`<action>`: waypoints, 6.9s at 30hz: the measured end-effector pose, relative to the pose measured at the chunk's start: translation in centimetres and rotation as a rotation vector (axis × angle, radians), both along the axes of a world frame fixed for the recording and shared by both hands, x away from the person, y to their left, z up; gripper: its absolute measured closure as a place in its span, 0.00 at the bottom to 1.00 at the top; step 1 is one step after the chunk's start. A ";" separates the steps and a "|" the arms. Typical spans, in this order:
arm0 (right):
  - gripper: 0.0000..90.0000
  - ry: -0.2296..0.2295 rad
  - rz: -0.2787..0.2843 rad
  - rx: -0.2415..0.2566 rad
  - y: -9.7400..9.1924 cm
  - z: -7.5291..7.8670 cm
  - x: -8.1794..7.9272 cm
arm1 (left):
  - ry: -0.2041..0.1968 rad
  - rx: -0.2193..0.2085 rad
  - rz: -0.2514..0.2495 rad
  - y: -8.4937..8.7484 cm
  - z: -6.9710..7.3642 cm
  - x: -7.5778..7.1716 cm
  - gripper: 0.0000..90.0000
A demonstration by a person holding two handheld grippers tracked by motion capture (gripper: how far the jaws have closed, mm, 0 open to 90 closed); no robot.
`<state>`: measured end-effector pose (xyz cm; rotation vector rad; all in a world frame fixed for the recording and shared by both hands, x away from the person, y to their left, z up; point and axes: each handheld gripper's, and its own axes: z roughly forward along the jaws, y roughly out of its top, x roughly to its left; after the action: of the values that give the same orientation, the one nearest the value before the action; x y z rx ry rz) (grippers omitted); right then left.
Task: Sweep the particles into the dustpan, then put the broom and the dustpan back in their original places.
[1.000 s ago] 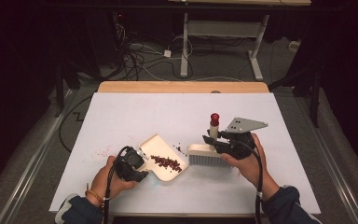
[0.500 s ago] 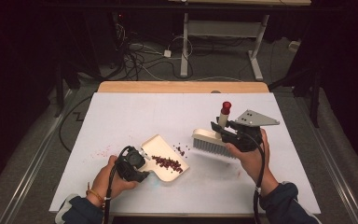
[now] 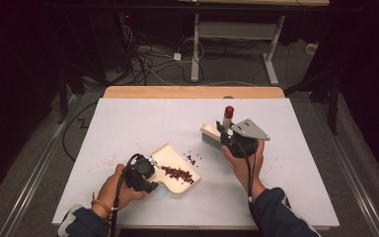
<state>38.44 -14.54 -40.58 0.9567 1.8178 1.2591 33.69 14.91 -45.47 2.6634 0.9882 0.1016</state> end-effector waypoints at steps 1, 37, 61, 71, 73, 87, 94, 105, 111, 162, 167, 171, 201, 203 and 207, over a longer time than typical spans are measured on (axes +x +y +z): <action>0.78 0.001 0.015 0.005 0.3 -0.1 0.0 | 0.004 0.000 0.003 0.0 -0.1 0.0 0.71; 0.78 0.042 0.290 0.128 3.5 2.0 -5.1 | -0.004 0.011 0.001 -0.1 0.0 -0.1 0.71; 0.78 0.090 0.230 0.038 -0.2 1.9 -3.6 | -0.011 0.007 0.007 0.0 -0.2 -0.3 0.71; 0.78 0.140 0.353 0.024 2.4 1.2 -5.0 | -0.009 -0.013 0.016 0.2 -0.2 -0.1 0.71; 0.78 0.146 0.363 0.020 2.7 1.2 -5.3 | -0.010 -0.011 0.015 0.2 -0.2 -0.1 0.71; 0.78 0.101 0.367 0.038 2.2 2.4 -5.9 | -0.011 -0.017 0.018 0.3 -0.3 -0.1 0.71; 0.78 0.076 0.347 0.056 0.9 3.7 -5.7 | -0.014 -0.026 0.032 0.3 -0.3 -0.2 0.71; 0.78 0.072 0.283 0.077 -3.1 5.1 -5.7 | -0.031 -0.052 0.057 0.6 -0.5 -0.4 0.70; 0.78 0.072 0.245 0.076 -5.4 5.3 -5.8 | -0.035 -0.061 0.058 0.7 -0.6 -0.4 0.70; 0.78 0.245 0.243 -0.023 -14.5 4.3 -7.2 | -0.104 -0.117 0.277 4.6 -1.1 0.8 0.70; 0.78 0.265 0.243 -0.031 -14.4 4.1 -6.6 | -0.109 -0.132 0.335 5.4 -1.3 1.2 0.70; 0.78 0.281 0.244 -0.043 -14.3 4.0 -5.9 | -0.121 -0.132 0.370 5.3 -1.3 1.4 0.70; 0.73 0.419 0.064 0.014 -13.0 0.8 5.8 | -0.120 -0.231 0.262 3.3 -0.5 -1.7 0.44; 0.72 0.433 0.048 0.003 -12.7 0.3 6.6 | -0.126 -0.223 0.241 3.3 -0.3 -2.0 0.44; 0.71 0.462 0.016 -0.022 -12.3 -0.4 7.9 | -0.128 -0.240 0.211 3.4 0.0 -2.4 0.44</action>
<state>46.36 -26.79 -40.98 1.3034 2.1836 1.0848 31.26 18.36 -45.52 2.3022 1.1569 0.1839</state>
